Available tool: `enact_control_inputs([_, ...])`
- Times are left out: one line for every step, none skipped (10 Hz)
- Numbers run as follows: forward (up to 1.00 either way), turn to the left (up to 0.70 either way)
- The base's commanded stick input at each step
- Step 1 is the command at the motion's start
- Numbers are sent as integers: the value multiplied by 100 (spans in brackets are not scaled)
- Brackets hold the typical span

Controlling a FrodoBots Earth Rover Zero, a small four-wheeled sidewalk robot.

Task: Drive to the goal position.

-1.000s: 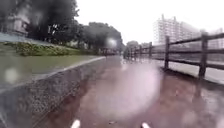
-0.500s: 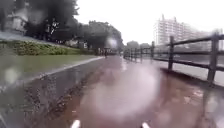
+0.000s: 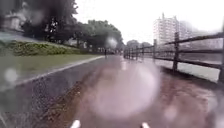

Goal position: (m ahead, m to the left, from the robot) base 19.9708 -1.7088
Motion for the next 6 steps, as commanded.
enact_control_inputs([70,0])
enact_control_inputs([70,0])
enact_control_inputs([70,0])
enact_control_inputs([70,0])
enact_control_inputs([70,0])
enact_control_inputs([70,0])
